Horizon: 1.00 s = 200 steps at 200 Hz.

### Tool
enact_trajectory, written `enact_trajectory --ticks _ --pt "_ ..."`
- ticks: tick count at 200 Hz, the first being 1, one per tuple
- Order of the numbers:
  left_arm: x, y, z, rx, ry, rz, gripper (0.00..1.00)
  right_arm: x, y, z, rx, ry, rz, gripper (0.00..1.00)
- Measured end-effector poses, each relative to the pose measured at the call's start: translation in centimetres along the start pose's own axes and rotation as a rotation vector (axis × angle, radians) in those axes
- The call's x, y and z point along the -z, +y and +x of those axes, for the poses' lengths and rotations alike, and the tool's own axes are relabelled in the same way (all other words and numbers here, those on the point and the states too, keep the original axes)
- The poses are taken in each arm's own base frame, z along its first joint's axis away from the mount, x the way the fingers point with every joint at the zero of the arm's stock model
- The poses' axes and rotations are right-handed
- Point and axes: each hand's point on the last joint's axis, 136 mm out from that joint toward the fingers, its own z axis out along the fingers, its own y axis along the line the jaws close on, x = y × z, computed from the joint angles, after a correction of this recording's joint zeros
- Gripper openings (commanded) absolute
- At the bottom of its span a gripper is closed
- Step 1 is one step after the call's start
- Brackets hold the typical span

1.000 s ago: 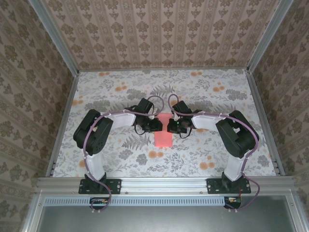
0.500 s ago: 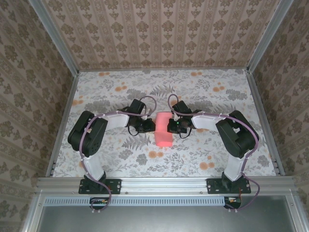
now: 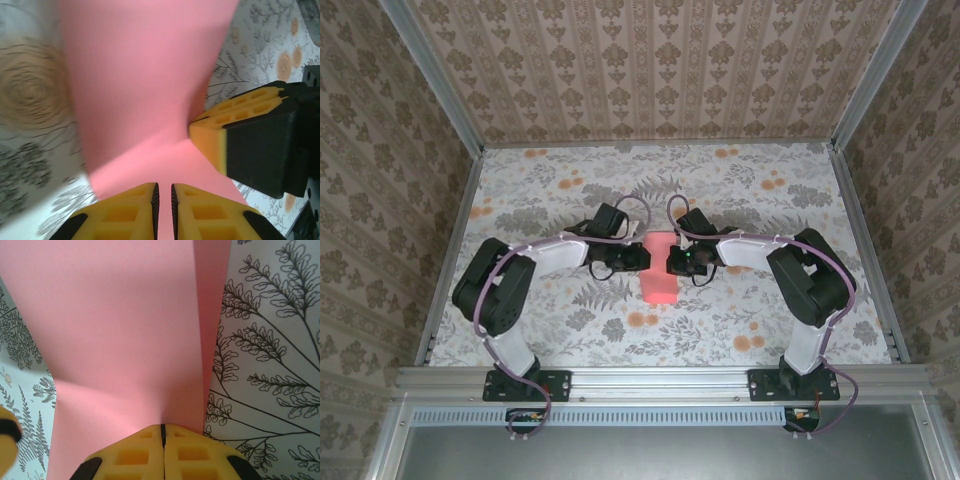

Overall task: Fold a paper plane with a square sheet of paper (fold left side to right side)
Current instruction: Hold the square sheet of paper at the center of the table.

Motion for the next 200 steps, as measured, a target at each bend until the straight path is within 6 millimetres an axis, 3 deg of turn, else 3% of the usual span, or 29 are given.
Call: enact_trajectory --ticks 54,143,169,200 --pt "-3.0 0.5 1.2 0.012 0.065 -0.007 0.18 0.0 0.0 0.1 0.004 -0.001 0.009 0.07" --pt "-3.1 0.7 1.4 0.033 0.069 -0.014 0.18 0.1 0.2 0.0 0.010 -0.007 -0.005 0.06" --pt "-3.2 0.8 1.4 0.043 0.071 -0.016 0.18 0.9 0.3 -0.1 0.007 -0.012 -0.026 0.06" --pt "-3.3 0.9 1.4 0.045 0.072 -0.017 0.18 2.8 1.8 -1.6 0.019 -0.068 -0.096 0.06"
